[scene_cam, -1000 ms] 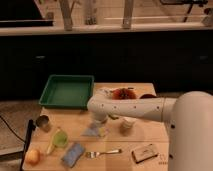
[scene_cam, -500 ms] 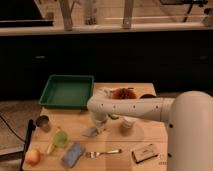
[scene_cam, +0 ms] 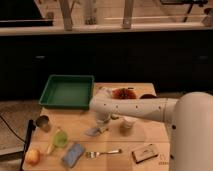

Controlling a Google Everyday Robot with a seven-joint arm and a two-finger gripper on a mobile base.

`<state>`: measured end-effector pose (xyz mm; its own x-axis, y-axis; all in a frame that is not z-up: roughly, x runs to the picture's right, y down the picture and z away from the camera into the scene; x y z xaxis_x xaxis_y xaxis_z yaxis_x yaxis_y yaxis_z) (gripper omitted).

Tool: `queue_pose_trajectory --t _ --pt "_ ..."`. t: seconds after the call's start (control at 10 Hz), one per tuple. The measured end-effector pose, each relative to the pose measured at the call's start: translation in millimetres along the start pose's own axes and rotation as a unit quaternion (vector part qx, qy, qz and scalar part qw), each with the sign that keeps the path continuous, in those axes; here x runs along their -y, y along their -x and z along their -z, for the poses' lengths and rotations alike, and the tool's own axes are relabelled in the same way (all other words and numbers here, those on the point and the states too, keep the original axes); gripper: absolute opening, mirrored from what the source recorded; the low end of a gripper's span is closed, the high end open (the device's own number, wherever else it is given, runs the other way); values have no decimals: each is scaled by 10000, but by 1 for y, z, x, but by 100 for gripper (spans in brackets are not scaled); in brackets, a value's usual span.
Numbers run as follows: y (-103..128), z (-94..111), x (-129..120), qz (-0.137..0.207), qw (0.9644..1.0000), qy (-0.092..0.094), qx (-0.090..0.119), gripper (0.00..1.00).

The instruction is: Wipe table surface with towel

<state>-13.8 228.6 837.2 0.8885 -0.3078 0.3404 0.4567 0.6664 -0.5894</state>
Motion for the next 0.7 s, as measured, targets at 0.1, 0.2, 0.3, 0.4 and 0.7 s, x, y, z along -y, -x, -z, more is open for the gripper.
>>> queue_pose_trajectory --t 0.1,0.2,0.3,0.4,0.7 --pt "-5 2 1 -69 10000 -14 -20 0" --pt "-10 4 2 -130 9999 -34 -36 0" --pt "-14 7 6 -182 9998 -63 -57 0" --pt "-20 11 12 -228 9996 -112 -80 0" --pt "-12 21 36 -31 9997 -193 -137 0"
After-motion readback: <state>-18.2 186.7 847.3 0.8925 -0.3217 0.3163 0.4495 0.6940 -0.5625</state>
